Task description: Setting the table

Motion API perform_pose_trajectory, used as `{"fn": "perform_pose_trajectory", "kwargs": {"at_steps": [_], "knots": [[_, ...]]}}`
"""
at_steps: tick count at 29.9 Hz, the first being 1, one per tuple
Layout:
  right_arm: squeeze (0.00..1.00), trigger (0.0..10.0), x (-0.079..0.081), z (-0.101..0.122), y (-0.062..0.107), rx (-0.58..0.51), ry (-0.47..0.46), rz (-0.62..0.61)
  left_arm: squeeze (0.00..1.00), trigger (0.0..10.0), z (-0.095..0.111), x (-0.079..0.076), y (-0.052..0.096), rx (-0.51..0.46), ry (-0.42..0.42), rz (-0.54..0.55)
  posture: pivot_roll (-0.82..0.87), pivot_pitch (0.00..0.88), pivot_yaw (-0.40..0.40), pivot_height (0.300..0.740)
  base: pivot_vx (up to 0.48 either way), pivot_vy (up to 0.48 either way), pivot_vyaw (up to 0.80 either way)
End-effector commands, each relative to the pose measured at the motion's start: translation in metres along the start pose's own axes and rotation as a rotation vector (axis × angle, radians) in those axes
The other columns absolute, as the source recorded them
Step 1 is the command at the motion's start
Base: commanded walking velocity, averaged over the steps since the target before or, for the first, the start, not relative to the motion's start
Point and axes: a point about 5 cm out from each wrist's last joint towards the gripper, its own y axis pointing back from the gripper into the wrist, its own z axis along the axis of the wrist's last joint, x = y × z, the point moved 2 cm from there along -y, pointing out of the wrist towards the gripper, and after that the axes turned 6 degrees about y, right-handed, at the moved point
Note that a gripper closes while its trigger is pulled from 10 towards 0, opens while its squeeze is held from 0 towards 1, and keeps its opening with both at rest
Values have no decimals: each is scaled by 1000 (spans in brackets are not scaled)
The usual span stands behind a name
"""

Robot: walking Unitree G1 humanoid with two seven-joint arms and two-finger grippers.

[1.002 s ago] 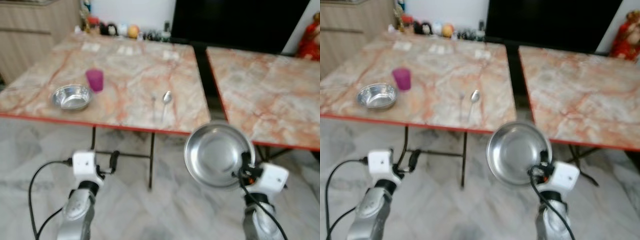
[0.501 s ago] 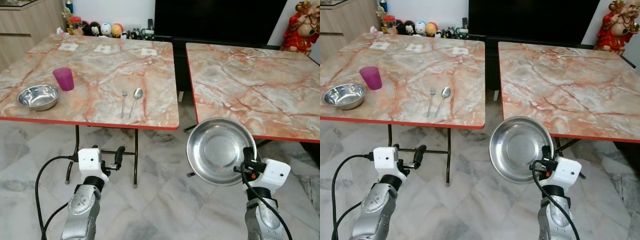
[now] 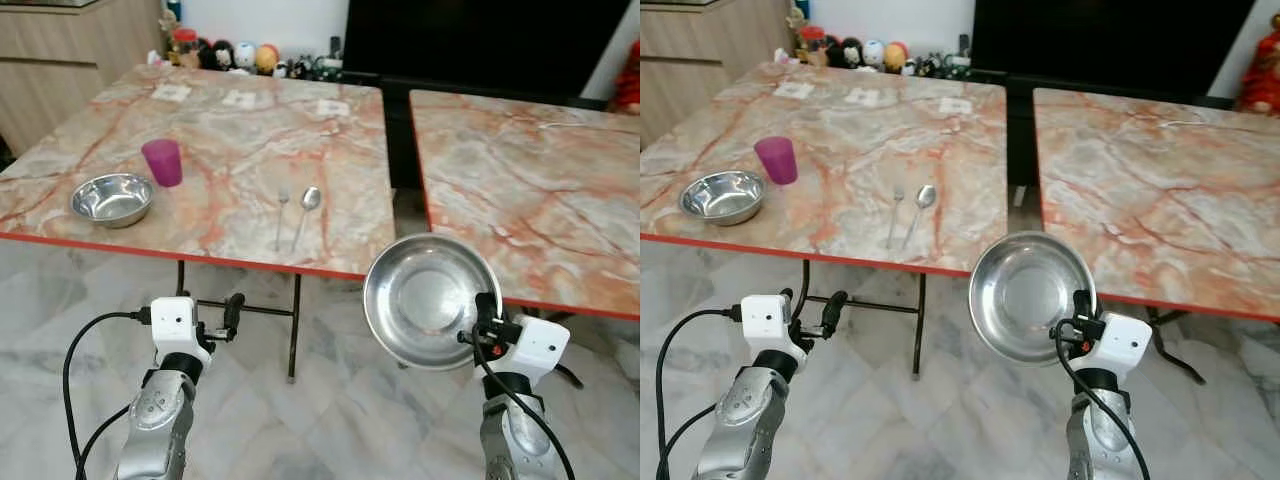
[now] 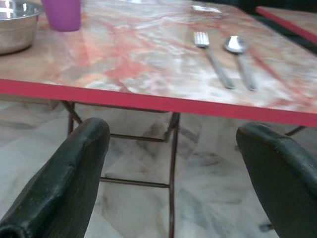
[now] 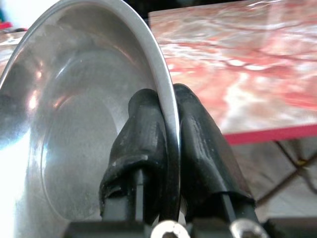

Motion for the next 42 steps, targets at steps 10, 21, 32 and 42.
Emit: {"fn": "perform_pose_trajectory", "kwargs": {"at_steps": [10,21,32,42], "knots": [[0,10000,-11,15,-2,-75,-14,-32,0,10000,4,-10,-2,-21,15,-30,41,27,-81,740,300,0,0],[0,10000,-18,63,-16,-266,-247,-80,0,10000,-28,11,25,106,23,46,47,30,-75,740,0,0,0],[0,10000,-22,93,-25,-359,-239,-56,0,10000,-74,82,78,249,45,332,30,30,-86,740,0,0,0],[0,10000,-23,88,-27,-336,-240,-45,0,10000,28,31,13,-160,103,105,49,29,-102,740,0,0,0]]}}
